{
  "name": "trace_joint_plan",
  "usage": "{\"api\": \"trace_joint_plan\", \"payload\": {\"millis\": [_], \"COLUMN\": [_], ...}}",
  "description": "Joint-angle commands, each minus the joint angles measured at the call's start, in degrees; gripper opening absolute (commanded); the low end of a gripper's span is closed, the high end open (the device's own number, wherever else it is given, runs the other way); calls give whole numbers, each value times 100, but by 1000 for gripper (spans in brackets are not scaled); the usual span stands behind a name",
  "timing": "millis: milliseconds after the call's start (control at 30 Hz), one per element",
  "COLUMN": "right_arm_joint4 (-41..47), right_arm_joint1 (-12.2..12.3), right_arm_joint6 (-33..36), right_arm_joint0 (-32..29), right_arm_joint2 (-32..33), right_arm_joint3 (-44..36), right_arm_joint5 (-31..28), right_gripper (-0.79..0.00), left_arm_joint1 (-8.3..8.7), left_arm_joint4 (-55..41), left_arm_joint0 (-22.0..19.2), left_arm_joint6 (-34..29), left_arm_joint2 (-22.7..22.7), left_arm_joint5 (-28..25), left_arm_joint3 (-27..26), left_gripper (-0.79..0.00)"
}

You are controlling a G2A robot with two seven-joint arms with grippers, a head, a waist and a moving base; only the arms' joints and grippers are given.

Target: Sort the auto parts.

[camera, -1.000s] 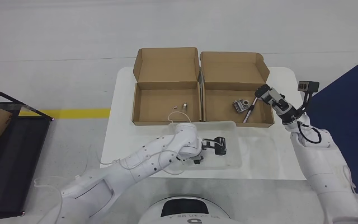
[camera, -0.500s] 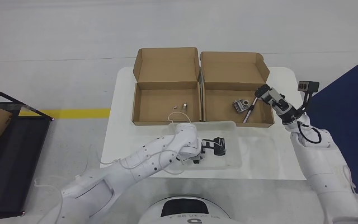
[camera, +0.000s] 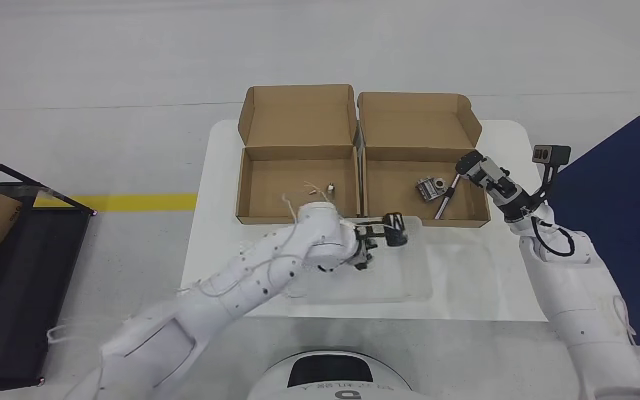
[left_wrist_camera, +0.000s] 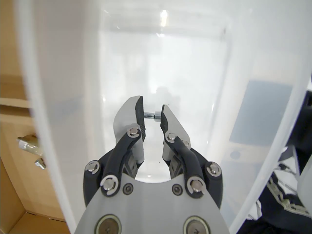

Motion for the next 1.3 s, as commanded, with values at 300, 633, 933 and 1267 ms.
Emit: {"api": "trace_joint_plan", "payload": {"millis": [300,633,933,1267], "right_arm_joint4": [6,6,6,6], "right_arm_joint1": [0,0,0,0], "right_arm_joint6": [2,2,2,2], "right_arm_joint0": [0,0,0,0], "right_arm_joint2": [0,0,0,0], "right_arm_joint3": [0,0,0,0], "right_arm_joint5": [1,1,1,1], "right_gripper": [0,0,0,0], "left_arm_joint1": [432,432,466,377], "left_arm_joint4": [-1727,-1727,-4965,-10570], "left_arm_joint0": [729,729,471,102], "left_arm_joint6": [793,793,150,-2503], "left_arm_joint2": [-1929,-1929,-2717,-3224], "left_arm_joint5": [16,16,275,1960], "left_arm_joint3": [-519,-519,188,1868], "left_gripper": [-785,-785,-785,-785]}}
